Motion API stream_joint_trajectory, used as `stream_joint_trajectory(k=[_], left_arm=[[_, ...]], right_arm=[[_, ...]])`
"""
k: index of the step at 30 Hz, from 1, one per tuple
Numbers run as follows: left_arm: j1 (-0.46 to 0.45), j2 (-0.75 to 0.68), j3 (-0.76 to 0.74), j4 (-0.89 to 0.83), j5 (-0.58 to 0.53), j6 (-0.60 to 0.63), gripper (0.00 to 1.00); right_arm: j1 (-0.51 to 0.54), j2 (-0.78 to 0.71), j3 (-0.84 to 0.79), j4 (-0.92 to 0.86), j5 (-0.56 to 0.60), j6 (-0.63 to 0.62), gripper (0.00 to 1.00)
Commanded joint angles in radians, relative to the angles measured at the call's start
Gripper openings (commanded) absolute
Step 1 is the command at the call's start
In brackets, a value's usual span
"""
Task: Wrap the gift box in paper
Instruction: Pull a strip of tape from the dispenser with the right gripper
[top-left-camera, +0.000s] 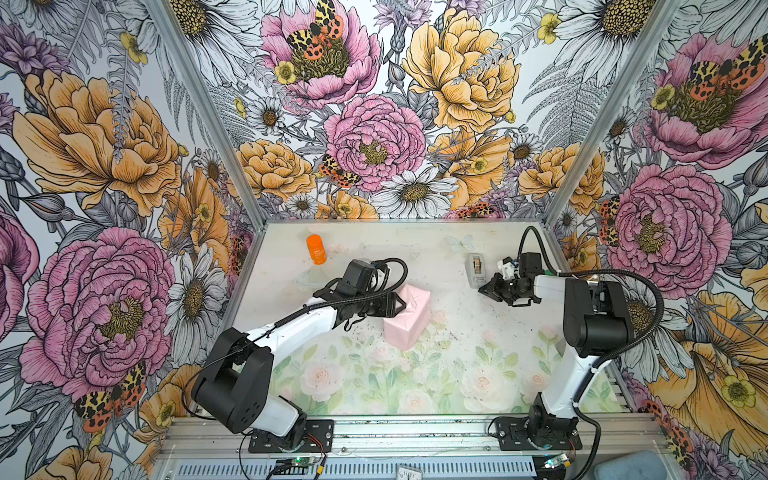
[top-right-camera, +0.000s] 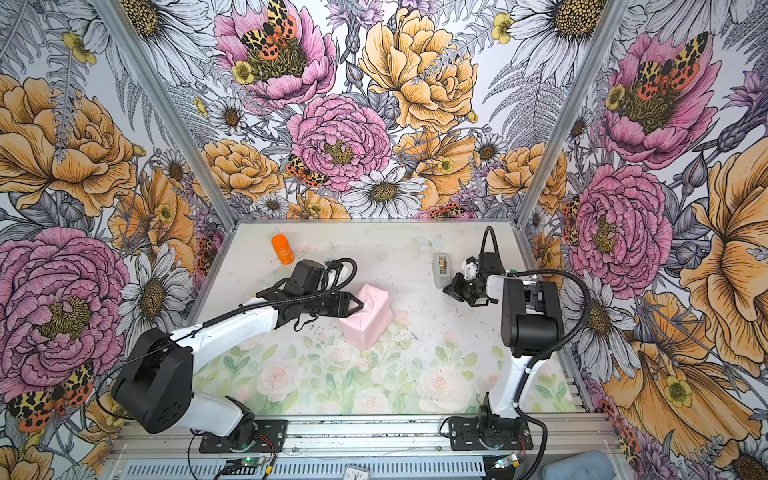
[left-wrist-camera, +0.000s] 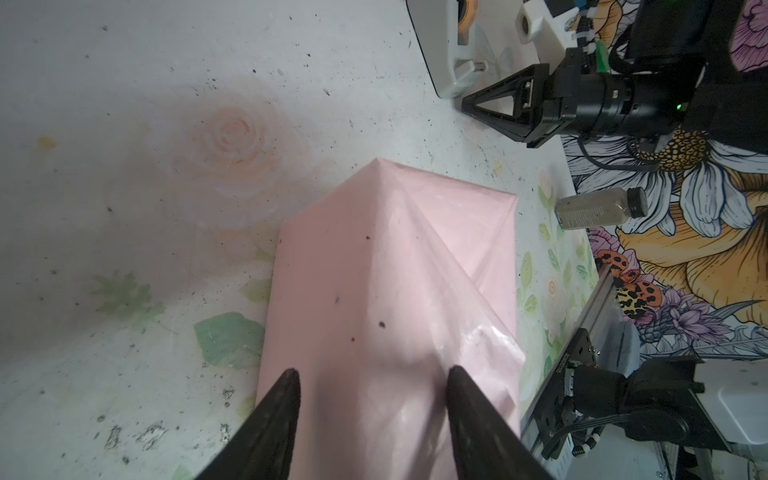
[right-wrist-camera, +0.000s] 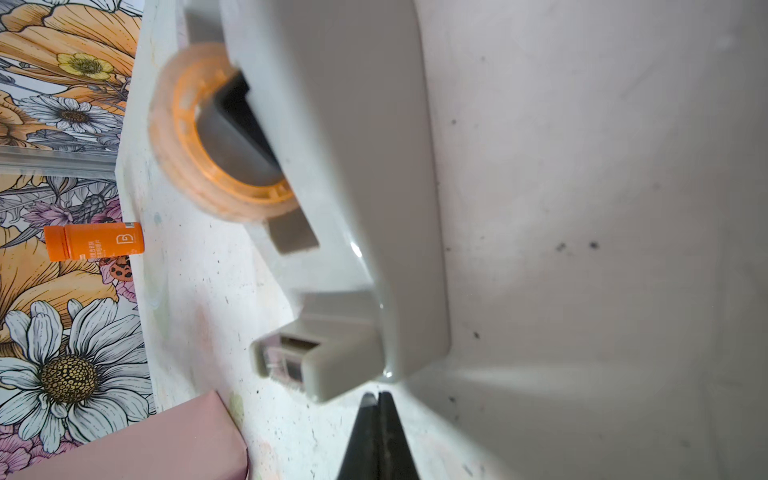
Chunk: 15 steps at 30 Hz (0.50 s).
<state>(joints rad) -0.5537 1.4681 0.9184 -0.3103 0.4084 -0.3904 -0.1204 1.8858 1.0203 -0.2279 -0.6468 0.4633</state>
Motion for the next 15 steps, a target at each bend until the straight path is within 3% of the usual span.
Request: stream_joint_trajectory(k=[1,9,15], left_arm=[[-0.009,-0.006,0.004,-0.024,-0.049,0.024,0.58],[-0.013,-0.005,0.011,-0.024,-0.050,0.025,0.58],[-0.020,-0.003,0.014,-0.025,-0.051,0.024,0.58]], right_arm=[[0.002,-0.030,-0.022,-0.068,0.096,0.005,0.00],[0.006,-0.062,-0.029,-0.102,0.155,-0.008,0.00],[0.027,-0.219,-0.066,-0.086,0.027,-0.064,0.00]])
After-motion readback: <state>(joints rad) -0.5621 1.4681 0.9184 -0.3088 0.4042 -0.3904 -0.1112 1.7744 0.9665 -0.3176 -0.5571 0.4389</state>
